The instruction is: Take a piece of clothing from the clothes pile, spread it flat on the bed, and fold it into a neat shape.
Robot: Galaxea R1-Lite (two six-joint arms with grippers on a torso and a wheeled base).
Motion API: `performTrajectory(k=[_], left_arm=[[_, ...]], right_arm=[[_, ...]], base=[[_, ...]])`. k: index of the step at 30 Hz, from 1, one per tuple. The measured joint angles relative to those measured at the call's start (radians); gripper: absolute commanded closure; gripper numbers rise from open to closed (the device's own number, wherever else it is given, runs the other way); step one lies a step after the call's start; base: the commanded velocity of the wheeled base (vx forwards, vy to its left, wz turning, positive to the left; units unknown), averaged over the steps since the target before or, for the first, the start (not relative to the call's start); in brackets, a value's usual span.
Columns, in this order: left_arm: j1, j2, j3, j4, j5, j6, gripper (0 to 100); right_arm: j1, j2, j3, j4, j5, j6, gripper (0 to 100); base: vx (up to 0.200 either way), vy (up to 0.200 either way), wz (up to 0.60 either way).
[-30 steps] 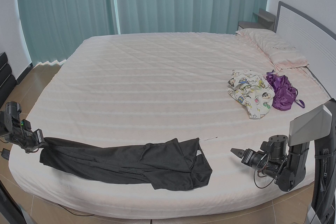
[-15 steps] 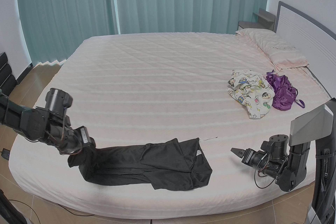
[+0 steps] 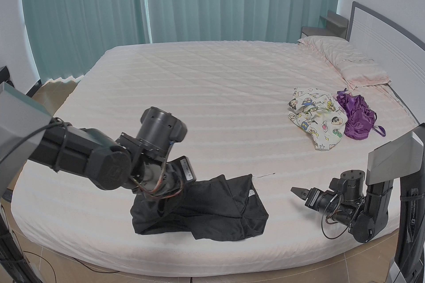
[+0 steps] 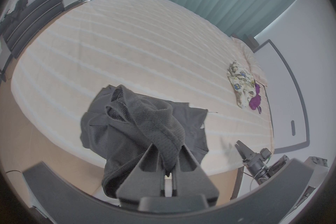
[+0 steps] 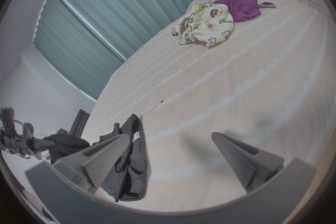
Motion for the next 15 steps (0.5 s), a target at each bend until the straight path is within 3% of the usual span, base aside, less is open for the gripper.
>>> performTrajectory(k=[8,15], left_arm=[[-0.094,0.108,-0.147,-0.017,-0.024,-0.028,100],[-0.131,0.153,-0.174,-0.099,-0.062,-0.036,100]], right_arm=[[0.002,0.000,-0.001,0.000,0.000,0.000,0],[0.003,-0.001,-0.001,0.000,0.000,0.001,0]], base=[[0.000,0.000,0.00],[0.000,0.000,0.00]])
